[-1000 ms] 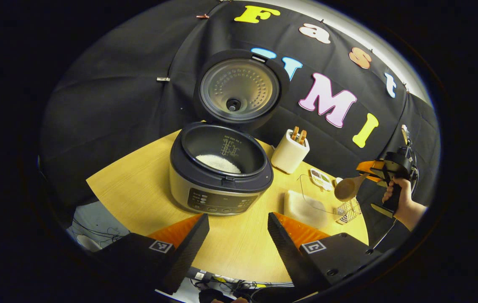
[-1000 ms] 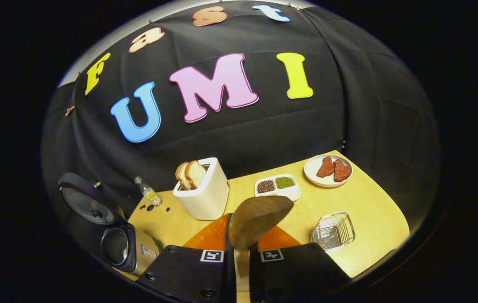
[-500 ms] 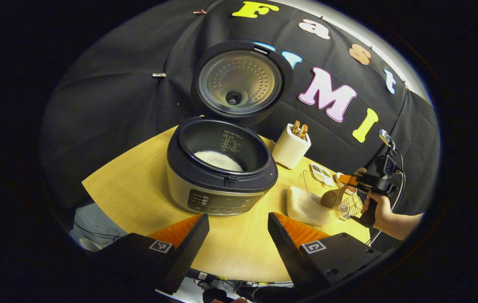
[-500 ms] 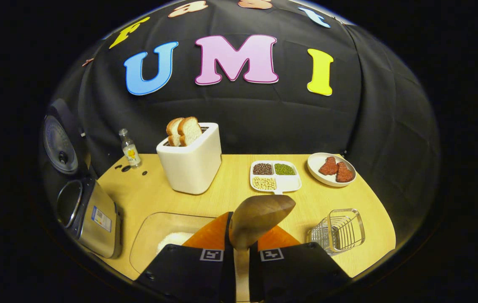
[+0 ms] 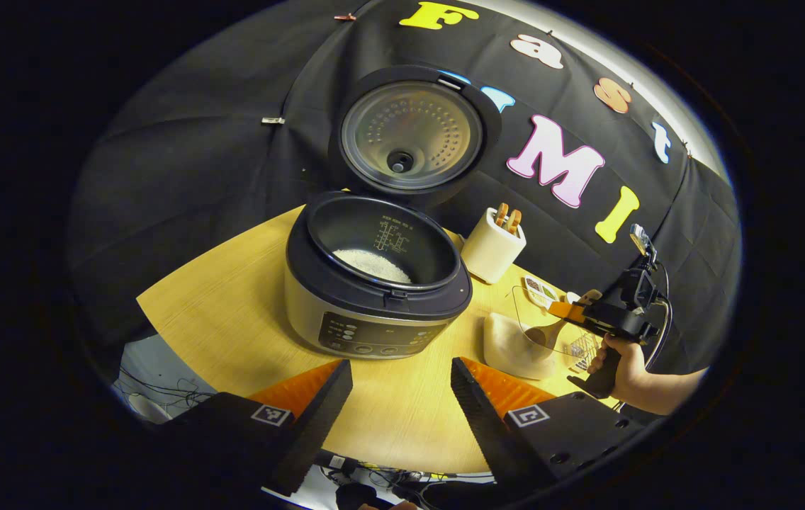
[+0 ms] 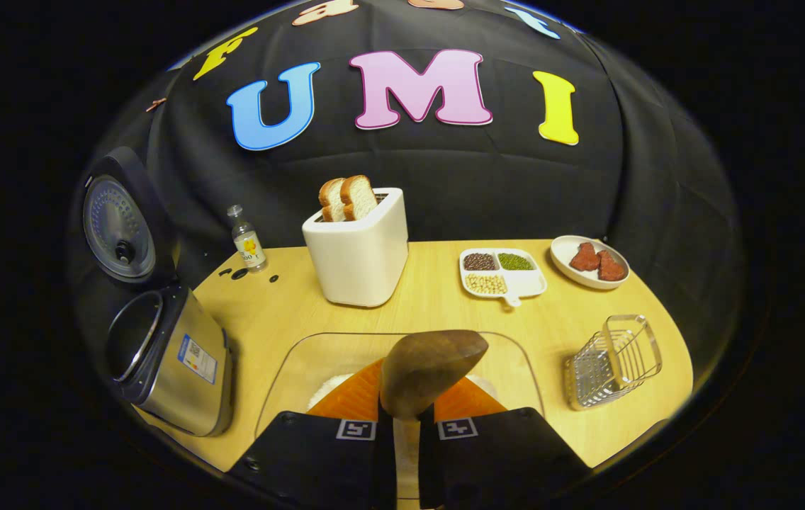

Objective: Close the left gripper, press the button to open the rice cooker; take a wooden spoon from the chopstick holder with the right hand, scoop a spoonful of rice and pour it into the rice cooker, then put the wooden spoon back into the chopstick holder.

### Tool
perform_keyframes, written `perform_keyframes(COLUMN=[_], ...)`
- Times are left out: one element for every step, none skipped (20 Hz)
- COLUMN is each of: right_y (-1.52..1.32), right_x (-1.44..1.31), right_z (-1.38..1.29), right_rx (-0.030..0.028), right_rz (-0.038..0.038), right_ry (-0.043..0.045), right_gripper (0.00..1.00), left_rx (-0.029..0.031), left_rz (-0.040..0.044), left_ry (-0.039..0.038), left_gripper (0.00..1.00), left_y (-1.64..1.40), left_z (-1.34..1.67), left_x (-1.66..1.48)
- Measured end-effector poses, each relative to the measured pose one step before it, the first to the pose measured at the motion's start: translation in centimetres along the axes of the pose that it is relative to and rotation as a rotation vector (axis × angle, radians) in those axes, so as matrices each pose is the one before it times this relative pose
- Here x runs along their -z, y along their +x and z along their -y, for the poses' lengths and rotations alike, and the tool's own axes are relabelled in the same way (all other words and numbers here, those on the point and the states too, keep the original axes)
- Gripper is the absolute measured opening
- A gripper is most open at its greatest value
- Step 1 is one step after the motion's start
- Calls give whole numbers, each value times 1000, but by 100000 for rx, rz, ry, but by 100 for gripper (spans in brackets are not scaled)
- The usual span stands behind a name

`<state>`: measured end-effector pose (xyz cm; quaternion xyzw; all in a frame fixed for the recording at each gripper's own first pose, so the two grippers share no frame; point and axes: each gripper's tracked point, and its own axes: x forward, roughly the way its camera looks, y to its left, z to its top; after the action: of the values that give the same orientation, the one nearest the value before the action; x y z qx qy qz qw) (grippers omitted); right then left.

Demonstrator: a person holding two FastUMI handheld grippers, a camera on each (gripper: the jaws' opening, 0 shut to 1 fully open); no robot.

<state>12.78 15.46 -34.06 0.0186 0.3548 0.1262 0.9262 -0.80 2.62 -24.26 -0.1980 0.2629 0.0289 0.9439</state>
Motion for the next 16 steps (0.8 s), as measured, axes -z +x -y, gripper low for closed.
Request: perform_keyframes(right_y=[-1, -8, 46, 31, -63, -27, -1, -87, -301, -207, -225, -205, -254, -271, -239, -226], right_x=[225, 223, 21, 107, 49, 38, 60, 57, -46, -187, -82, -231, -227, -325, -343, -210], right_z=[-845, -500, -279, -240, -80, -50, -219, -222, -325, -397, -348, -212, -35, -86, 49, 131], right_rx=[-1569, -587, -226, -379, -383, -687, -940, -1126, -1505, -1766, -1659, -1006, -603, -736, -601, -370], right_rz=[-1407, -1450, -1248, -1339, -1530, -1434, -1448, -1485, -1069, -345, -428, -42, 256, 396, 461, 313], right_ry=[3517, 3195, 2635, 2886, 3213, 3662, 3729, 3063, 2260, 1517, 1273, 1142, 1657, 2099, 2813, 3657], right_gripper=[17, 17, 17, 17, 17, 17, 17, 17, 17, 17, 17, 16, 17, 17, 17, 17], left_rx=[-408, -283, -53, 58, 122, 3, 16, 91, 216, 228, 133, 132, 195, 139, 134, 166], left_rz=[136, 267, 223, 222, 119, 207, 237, 272, 106, 156, 235, 296, 497, 591, 654, 516], left_ry=[-630, -687, -745, -720, -472, -175, 2, -73, -209, -214, -147, -46, 37, 150, 211, 273], left_gripper=[95, 95, 92, 95, 95, 95, 95, 95, 95, 95, 95, 95, 95, 95, 95, 95], left_y=[-175, -162, -196, -104, -115, -97, -65, 28, -77, 3, -70, 6, -155, 2, -73, -102], left_z=[-158, -164, -18, -93, 21, 4, -45, -37, 3, 41, -5, -7, 24, 51, 15, -52], left_x=[-3, 76, -118, 136, -12, 136, -49, -58, -38, 14, -79, -110, -237, -269, -335, -182])
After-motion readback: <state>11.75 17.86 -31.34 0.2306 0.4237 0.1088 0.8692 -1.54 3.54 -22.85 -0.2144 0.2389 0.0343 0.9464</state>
